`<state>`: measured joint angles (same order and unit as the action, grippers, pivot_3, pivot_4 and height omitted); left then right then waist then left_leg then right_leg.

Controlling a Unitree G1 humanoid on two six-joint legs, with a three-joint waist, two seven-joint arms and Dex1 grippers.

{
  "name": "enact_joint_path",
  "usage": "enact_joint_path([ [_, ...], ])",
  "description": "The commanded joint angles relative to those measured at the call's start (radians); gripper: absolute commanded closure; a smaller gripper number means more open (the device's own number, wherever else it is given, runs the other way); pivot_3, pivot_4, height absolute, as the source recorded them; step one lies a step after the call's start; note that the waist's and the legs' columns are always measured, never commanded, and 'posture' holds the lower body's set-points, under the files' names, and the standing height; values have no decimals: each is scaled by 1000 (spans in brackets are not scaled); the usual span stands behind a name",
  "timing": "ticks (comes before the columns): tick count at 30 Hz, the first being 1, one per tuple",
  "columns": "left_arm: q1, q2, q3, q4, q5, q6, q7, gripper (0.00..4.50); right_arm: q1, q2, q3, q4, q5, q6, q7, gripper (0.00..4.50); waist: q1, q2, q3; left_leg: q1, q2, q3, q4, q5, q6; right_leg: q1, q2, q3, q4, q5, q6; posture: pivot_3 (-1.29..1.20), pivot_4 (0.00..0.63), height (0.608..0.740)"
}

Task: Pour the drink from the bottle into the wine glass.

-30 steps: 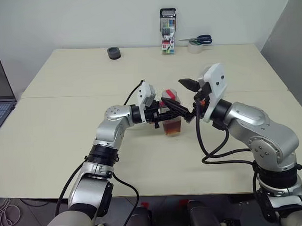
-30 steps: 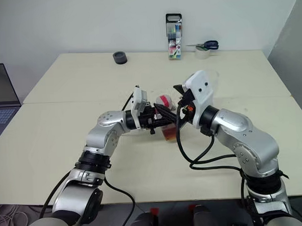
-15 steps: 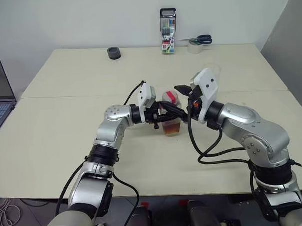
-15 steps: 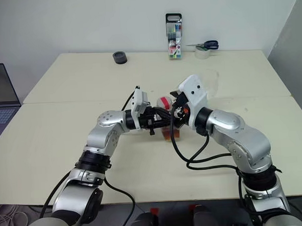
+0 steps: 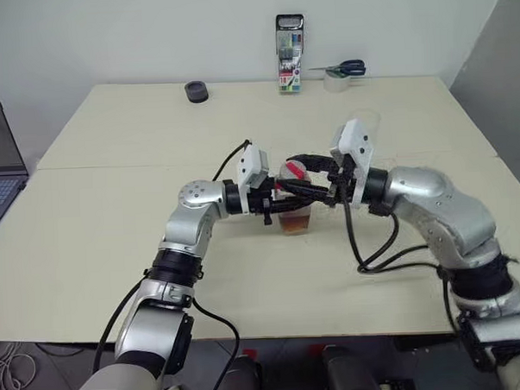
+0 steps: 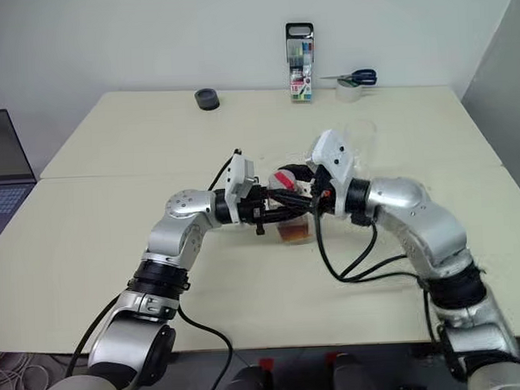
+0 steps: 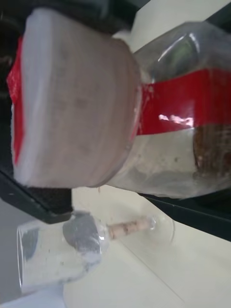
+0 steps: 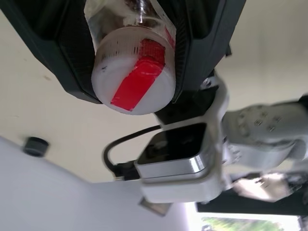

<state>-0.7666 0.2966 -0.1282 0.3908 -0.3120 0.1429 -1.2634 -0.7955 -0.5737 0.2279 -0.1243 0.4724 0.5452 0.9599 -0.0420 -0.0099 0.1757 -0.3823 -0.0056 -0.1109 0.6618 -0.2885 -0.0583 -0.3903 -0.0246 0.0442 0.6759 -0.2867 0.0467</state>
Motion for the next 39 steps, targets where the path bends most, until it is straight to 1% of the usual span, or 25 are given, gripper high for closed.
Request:
enact_joint_path([
  [1,-31,11,-3,-33,-22,1,-48,2793,-70,-39,16,104,-61,-63,122,2595,-3,0,0,0,1,-1,0,0,0,0,1,-1,0,0,0,0,150,740],
  [3,-29,7,0,-30,-19,-3,-34,2793,-65,-41,-1,102,-41,-50,136,2595,-6,0,0,0,1,-1,-1,0,0,-1,1,-1,1,0,-1,0,150,740],
  [5,-26,1,5,-28,-16,-5,-11,2793,-49,-18,-49,92,-38,-62,74,1873,-6,0,0,-2,0,-2,-1,0,0,-2,0,0,2,0,-1,0,150,740],
  [6,-25,-2,10,-26,-15,-4,4,2794,-37,-16,-74,70,-36,-58,44,1604,-6,0,0,-4,0,-1,-1,0,0,-4,-1,0,2,0,-1,0,150,740],
  [7,-25,-5,13,-23,-13,-5,17,2794,-25,-16,-97,40,-32,-47,15,1241,-5,0,0,-6,-1,-1,0,0,-1,-6,-2,0,2,0,-1,0,150,740],
  [9,-28,-9,20,-16,-10,-8,41,2794,19,-20,-143,-68,-21,2,-63,560,-1,0,0,-15,-2,-1,3,2,-4,-15,-4,0,4,0,-1,0,150,740],
  [10,-30,-10,23,-11,-6,-10,52,2795,46,-24,-156,-126,-12,29,-93,123,1,0,0,-17,-2,-1,3,2,-4,-17,-4,0,4,0,-1,0,150,740],
  [11,-32,-12,27,-5,-5,-12,63,2795,80,-21,-171,-195,2,65,-132,0,3,0,0,-18,-2,-1,3,3,-4,-17,-4,0,5,0,-1,0,150,740],
  [13,-40,-16,34,11,1,-23,86,2795,159,12,-195,-345,50,164,-235,0,8,0,0,-18,-2,-1,3,3,-5,-17,-5,0,4,0,-1,0,150,740],
  [15,-48,-21,34,29,9,-39,98,2795,229,85,-193,-452,39,206,-368,0,8,0,0,-17,-2,-2,2,3,-5,-17,-5,-1,4,0,-1,0,150,740],
  [19,-60,-29,32,50,15,-56,103,2796,274,208,-132,-494,-95,209,-580,0,5,0,0,-17,-2,0,2,3,-5,-18,-4,0,5,0,-1,0,150,740],
  [21,-66,-32,32,58,17,-61,101,2796,281,250,-101,-497,-138,208,-641,0,7,0,0,-17,-2,0,3,4,-5,-18,-4,0,5,0,-1,0,150,740],
  [25,-74,-33,29,71,18,-70,96,2797,277,290,-75,-485,-196,196,-699,0,6,0,0,-17,-2,0,2,4,-5,-18,-3,0,5,0,-1,0,150,740],
  [31,-80,-35,28,78,22,-75,98,2798,273,304,-46,-459,-227,200,-702,0,4,1,0,-17,-2,0,2,4,-5,-18,-3,0,5,0,-1,0,150,740],
  [39,-71,-33,28,73,26,-81,99,2798,253,360,-61,-418,-261,167,-743,0,-3,1,0,-17,-2,0,2,4,-5,-18,-3,0,6,0,-1,0,150,740],
])
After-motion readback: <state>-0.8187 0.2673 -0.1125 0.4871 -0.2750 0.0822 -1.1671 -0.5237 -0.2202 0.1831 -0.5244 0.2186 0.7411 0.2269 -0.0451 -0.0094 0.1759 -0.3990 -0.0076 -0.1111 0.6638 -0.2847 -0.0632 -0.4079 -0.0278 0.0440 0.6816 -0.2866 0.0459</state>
